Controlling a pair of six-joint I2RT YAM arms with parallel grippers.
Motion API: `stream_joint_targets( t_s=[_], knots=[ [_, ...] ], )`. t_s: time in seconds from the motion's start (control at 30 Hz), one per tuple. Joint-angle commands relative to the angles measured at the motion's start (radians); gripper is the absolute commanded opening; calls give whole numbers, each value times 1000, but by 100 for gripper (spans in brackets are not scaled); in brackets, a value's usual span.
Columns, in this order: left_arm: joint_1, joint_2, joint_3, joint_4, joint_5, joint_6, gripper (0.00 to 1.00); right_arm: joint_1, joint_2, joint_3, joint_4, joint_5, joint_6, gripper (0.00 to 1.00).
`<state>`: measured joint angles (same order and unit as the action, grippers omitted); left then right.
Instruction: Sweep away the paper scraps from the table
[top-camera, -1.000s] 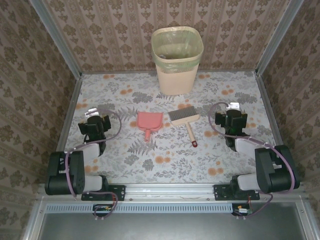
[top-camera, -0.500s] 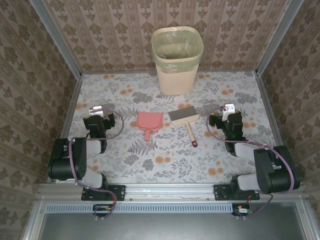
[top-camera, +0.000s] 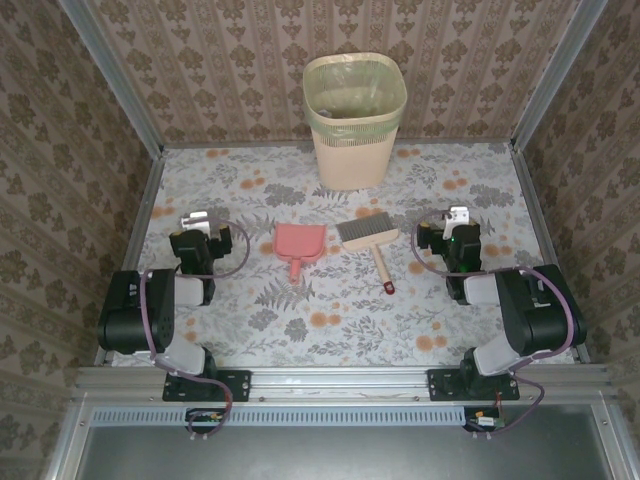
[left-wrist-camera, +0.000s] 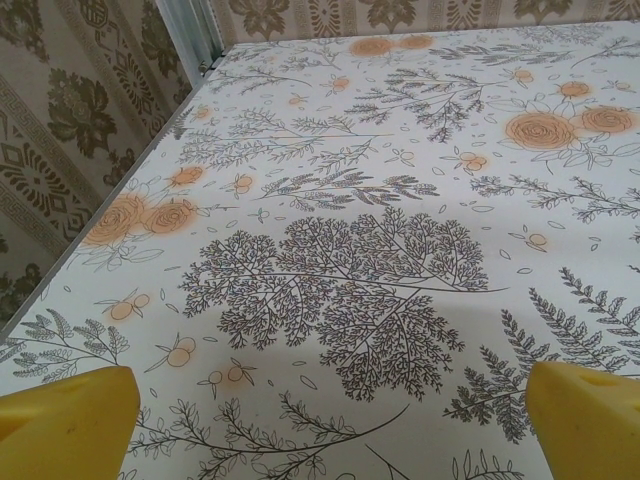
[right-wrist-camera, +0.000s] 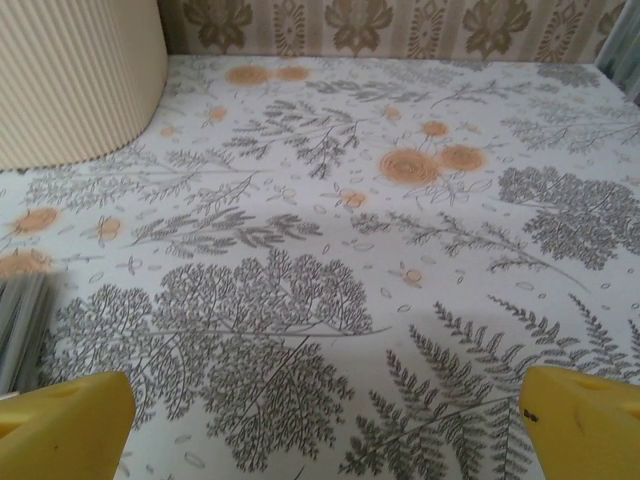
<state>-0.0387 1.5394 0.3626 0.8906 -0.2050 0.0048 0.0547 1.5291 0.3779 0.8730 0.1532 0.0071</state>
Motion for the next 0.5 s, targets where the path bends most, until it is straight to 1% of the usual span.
stream_joint_targets(
  t_s=[0.0, 0.47],
  knots=[
    [-10, 4, 19, 21, 6, 23, 100, -4, 2, 14, 15, 22, 27, 100],
    [-10, 2, 19, 21, 7, 23, 100, -6, 2, 16, 11, 19, 28, 100]
  ],
)
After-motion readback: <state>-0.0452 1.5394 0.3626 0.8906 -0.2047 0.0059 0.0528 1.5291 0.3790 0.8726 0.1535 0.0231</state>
